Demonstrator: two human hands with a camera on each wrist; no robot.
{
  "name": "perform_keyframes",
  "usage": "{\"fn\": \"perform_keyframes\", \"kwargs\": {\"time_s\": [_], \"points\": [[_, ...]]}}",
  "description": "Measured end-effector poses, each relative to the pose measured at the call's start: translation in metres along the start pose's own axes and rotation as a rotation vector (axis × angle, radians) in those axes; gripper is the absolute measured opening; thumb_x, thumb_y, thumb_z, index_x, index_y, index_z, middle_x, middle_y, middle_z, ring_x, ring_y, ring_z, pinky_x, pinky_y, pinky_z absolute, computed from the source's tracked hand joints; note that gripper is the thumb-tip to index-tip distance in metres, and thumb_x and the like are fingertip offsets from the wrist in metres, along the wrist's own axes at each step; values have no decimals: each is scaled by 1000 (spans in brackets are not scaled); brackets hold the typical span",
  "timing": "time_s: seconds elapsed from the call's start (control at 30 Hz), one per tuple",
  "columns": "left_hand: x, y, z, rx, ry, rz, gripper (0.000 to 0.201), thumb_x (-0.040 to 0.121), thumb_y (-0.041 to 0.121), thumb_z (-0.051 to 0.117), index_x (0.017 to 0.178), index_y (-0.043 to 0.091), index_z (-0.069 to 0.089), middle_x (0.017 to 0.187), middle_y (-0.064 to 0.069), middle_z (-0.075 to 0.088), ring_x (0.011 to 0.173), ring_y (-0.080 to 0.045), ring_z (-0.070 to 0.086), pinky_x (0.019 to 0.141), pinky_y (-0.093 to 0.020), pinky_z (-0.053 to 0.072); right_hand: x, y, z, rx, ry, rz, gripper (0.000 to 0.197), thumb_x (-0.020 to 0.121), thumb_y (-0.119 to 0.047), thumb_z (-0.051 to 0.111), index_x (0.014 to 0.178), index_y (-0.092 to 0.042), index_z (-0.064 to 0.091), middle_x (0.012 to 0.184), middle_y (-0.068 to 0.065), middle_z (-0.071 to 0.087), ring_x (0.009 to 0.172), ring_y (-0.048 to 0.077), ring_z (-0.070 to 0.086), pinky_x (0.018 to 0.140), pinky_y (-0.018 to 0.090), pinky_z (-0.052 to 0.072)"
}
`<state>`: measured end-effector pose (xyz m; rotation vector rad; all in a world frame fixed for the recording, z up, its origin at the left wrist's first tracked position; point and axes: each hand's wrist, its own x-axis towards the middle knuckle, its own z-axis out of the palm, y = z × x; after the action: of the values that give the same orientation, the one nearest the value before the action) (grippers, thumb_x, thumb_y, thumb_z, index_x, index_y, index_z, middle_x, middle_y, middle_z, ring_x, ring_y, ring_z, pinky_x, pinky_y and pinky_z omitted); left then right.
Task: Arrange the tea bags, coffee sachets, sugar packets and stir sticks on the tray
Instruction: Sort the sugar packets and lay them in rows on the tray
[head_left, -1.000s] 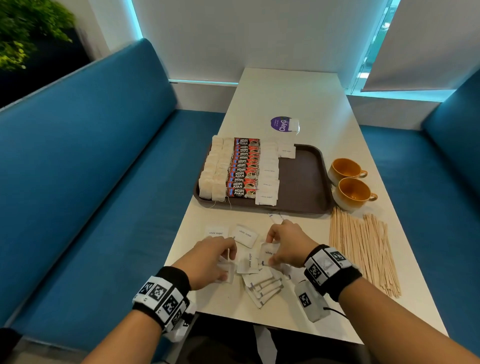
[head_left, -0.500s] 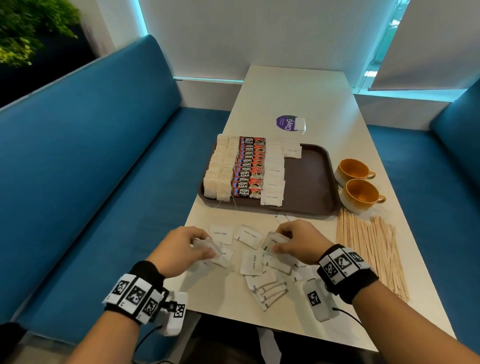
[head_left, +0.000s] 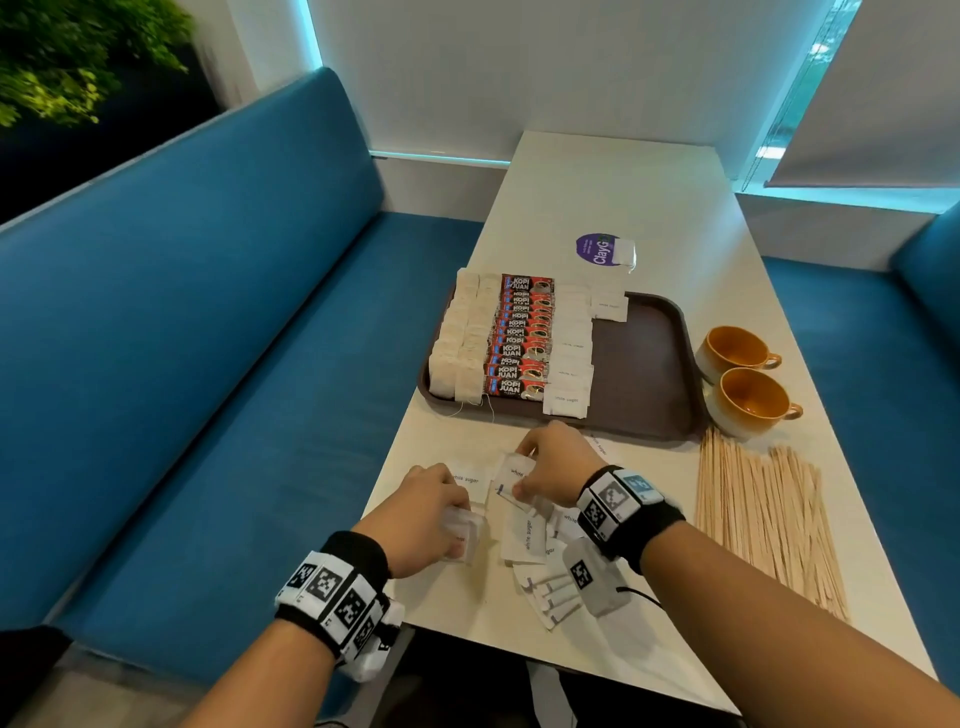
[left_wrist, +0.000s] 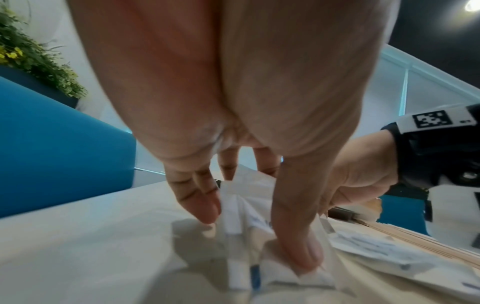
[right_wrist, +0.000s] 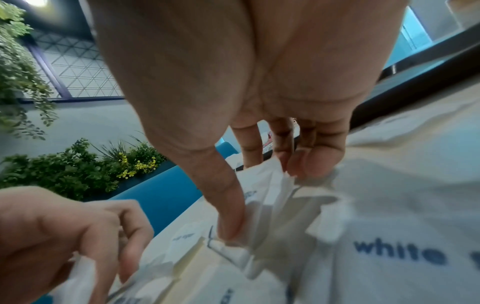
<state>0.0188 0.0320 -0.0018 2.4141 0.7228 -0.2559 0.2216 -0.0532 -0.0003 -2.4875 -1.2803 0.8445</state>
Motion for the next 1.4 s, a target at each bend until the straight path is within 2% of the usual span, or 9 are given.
{"fn": "perform_keyframes", "kwargs": {"time_s": [0.1, 0.2, 0.3, 0.43, 0.67, 0.87, 1.03, 1.17, 1.4], "points": [[-3, -3, 0, -67, 10, -30, 30, 80, 23, 82, 106, 23, 68, 118, 11, 43, 105, -14, 52, 88, -23, 42, 3, 0, 3, -12, -7, 0, 44, 72, -26, 86, 108, -24, 60, 116, 1, 51, 108, 23, 50, 83, 31, 47], [-2, -4, -1, -67, 10, -49, 29, 78, 25, 83, 104, 25, 68, 116, 12, 47, 108, -15, 47, 88, -25, 45, 1, 0, 6, 68, -9, -9, 41, 73, -16, 83, 102, -23, 54, 100, -1, 63, 89, 19, 61, 64, 29, 50], [-1, -4, -2, -15, -14, -58, 31, 78, 28, 83, 105, 25, 67, 112, 10, 48, 108, -16, 41, 84, -26, 53, -2, 3, 5, 163, -13, -24, 48, 77, -16, 83, 114, -25, 54, 97, -3, 63, 81, 12, 61, 62, 26, 49], [-3, -8, -3, -108, -6, -74, 27, 76, 23, 86, 93, 22, 65, 106, 12, 44, 81, -16, 61, 61, -20, 55, -8, 8, -12, 278, 28, -70, 42, 78, -24, 87, 113, -25, 63, 98, -5, 68, 86, 13, 66, 74, 28, 55], [-13, -22, -17, -302, 61, -79, 36, 76, 19, 86, 93, 33, 57, 96, 8, 65, 65, -2, 60, 56, -19, 49, -37, 15, -19, 126, -216, -124, 48, 71, -35, 90, 114, -34, 69, 96, -7, 71, 87, 12, 67, 81, 30, 54], [7, -23, -33, -296, 108, -124, 21, 81, 30, 84, 97, 31, 70, 90, 9, 74, 82, -6, 69, 79, -30, 56, -42, 9, 10, -122, -161, -137, 63, 77, -31, 86, 133, -22, 60, 125, 1, 57, 111, 20, 58, 93, 30, 50], [27, -7, -19, -137, 93, -161, 33, 86, 32, 79, 114, 23, 66, 123, 8, 47, 109, -12, 48, 58, -10, 44, -41, 8, 18, -132, -110, -123, 70, 76, -26, 83, 138, -16, 53, 127, 3, 47, 106, 23, 59, 85, 28, 51], [33, 0, -8, -8, 46, -162, 53, 79, 34, 82, 125, 23, 60, 127, 4, 38, 115, -20, 46, 91, -29, 50, -41, 7, 22, -109, -119, -108, 65, 79, -18, 76, 139, -15, 51, 131, 7, 56, 115, 23, 57, 79, 25, 43], [28, 6, -4, -123, 73, -178, 40, 82, 20, 80, 115, 23, 57, 110, -2, 56, 83, -20, 64, 60, -27, 59, -46, 7, 16, -55, -117, -126, 33, 77, -17, 76, 107, -18, 65, 99, -3, 54, 92, 17, 55, 69, 24, 47]]}}
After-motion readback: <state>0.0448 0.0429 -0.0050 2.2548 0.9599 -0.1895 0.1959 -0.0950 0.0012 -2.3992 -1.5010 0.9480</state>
